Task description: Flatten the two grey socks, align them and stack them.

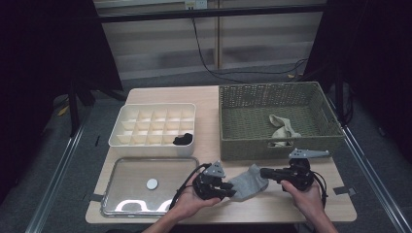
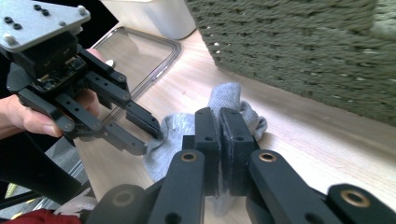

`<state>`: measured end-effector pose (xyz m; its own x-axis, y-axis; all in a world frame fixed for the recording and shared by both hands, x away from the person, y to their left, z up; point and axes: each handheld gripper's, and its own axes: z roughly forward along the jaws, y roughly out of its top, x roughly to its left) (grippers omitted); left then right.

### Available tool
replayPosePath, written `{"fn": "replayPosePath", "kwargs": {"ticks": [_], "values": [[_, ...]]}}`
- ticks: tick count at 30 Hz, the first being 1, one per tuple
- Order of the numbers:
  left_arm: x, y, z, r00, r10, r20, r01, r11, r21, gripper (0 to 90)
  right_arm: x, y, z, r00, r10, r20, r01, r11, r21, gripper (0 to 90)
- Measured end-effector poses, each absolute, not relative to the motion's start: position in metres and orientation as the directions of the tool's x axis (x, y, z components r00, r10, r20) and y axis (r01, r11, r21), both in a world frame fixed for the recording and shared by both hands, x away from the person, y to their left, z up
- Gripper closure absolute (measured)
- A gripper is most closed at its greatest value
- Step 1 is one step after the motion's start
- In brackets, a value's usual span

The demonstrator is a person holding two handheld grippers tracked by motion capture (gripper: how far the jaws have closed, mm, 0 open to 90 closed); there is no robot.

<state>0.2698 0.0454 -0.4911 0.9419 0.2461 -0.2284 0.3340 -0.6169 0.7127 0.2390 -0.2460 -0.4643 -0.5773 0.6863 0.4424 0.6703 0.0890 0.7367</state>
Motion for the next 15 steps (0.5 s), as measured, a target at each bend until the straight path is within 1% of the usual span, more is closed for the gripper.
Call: {"fn": "replayPosePath", "kwargs": {"ticks": [8, 10, 15], "values": [[0.269, 0.044, -0.494, 0.947, 0.232, -0.221, 0.319, -0.638, 0.701, 66.3, 0.24, -0.227, -0.466, -0.608, 0.658, 0.443, 0.663, 0.115, 0.739, 86.9], [0.269, 0.044, -0.495, 0.945, 0.233, -0.231, 0.327, -0.631, 0.703, 66.5, 0.241, -0.223, -0.467, -0.608, 0.656, 0.448, 0.669, 0.119, 0.734, 86.9], [0.27, 0.044, -0.494, 0.95, 0.225, -0.217, 0.312, -0.642, 0.7, 66.6, 0.243, -0.208, -0.471, -0.627, 0.638, 0.448, 0.672, 0.152, 0.724, 86.9]]}}
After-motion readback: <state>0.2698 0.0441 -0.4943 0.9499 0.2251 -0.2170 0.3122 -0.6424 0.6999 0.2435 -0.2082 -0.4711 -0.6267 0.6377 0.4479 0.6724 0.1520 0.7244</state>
